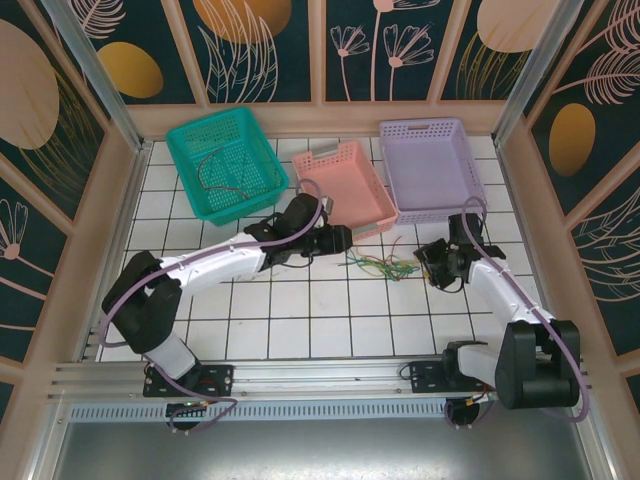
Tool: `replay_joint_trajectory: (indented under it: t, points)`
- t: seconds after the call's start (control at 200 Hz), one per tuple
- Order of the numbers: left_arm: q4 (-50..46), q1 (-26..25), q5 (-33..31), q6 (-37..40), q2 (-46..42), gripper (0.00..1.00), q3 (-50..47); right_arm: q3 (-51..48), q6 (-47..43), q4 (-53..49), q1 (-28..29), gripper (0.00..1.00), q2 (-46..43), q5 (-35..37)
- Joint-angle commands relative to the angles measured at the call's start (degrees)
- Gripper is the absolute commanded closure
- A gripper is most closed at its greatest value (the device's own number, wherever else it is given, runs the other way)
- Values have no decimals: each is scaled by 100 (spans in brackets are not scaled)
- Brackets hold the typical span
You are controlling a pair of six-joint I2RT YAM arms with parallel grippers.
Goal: Untangle the cables
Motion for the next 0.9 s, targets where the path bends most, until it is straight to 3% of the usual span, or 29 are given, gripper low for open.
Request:
replay_joint_trajectory:
  t: [0.0, 0.12, 0.425, 0.606, 0.896]
  points:
    - [175, -167, -69, 85, 216, 49, 200, -16, 174, 19, -45, 56, -251, -157]
    - [133, -378, -107, 239, 348, 49, 263, -189, 460, -276, -117, 56, -459, -201]
    - [476, -833, -119, 630, 466, 51, 195, -902, 1879, 774, -964, 56, -644, -1141]
    - [589, -988, -140, 682, 748, 47, 243, -857, 2379, 1216, -933, 57, -398, -1491]
    - [985, -997, -184, 262, 978, 41, 459, -1338, 3129, 1640, -728, 66, -567, -1797]
